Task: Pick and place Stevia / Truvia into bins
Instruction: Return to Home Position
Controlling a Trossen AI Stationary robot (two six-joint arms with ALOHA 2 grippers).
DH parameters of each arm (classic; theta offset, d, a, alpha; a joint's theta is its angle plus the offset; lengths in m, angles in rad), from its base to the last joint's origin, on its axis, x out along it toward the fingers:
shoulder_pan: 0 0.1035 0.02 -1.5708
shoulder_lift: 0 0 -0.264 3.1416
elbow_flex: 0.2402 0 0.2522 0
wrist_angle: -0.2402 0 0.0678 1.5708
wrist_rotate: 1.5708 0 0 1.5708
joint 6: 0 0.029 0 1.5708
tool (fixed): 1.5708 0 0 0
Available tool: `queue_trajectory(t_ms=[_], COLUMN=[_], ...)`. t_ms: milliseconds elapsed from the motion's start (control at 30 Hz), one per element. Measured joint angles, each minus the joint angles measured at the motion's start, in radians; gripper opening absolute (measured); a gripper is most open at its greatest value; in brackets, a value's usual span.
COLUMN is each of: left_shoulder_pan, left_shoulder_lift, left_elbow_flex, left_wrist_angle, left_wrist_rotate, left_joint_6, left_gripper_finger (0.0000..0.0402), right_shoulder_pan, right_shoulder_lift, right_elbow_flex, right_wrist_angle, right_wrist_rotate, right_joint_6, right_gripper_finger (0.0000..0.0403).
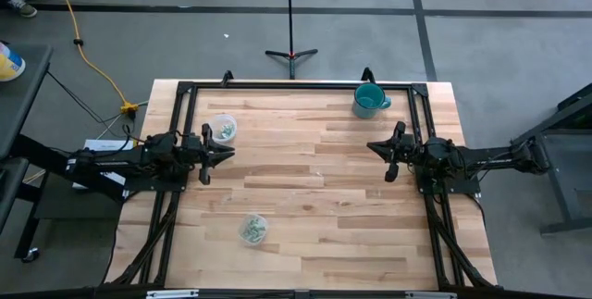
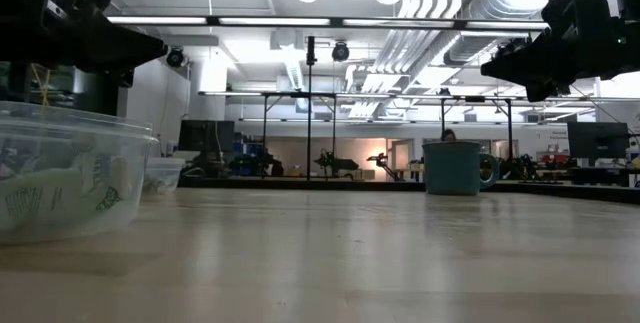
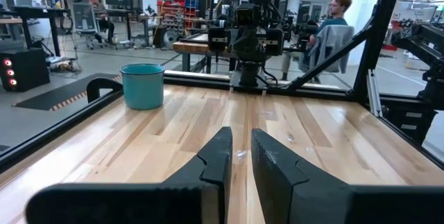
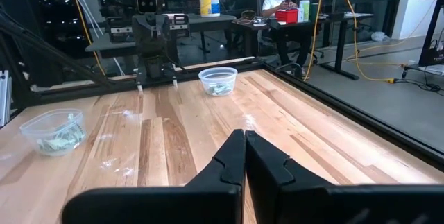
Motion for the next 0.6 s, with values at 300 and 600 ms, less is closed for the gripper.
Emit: queue_trajectory(t_ms=[300, 600], left_shoulder_pan=[0.000, 0.000], left_shoulder_lift=[0.000, 0.000], left_elbow_flex=[0.000, 0.000], left_wrist_angle=[0.000, 0.000], left_wrist_rotate=[0.000, 0.000], left_joint_6=[0.000, 0.000], left_gripper_finger=[0.0092, 0.0092], right_shoulder_pan=[0.000, 0.000], right_shoulder_lift=[0.000, 0.000], right_elbow_flex=[0.000, 0.000], right_wrist_angle=[0.000, 0.000], right_wrist_rotate=[0.000, 0.000], right_joint_6=[0.000, 0.000], right_gripper_finger=[0.0002, 0.0009])
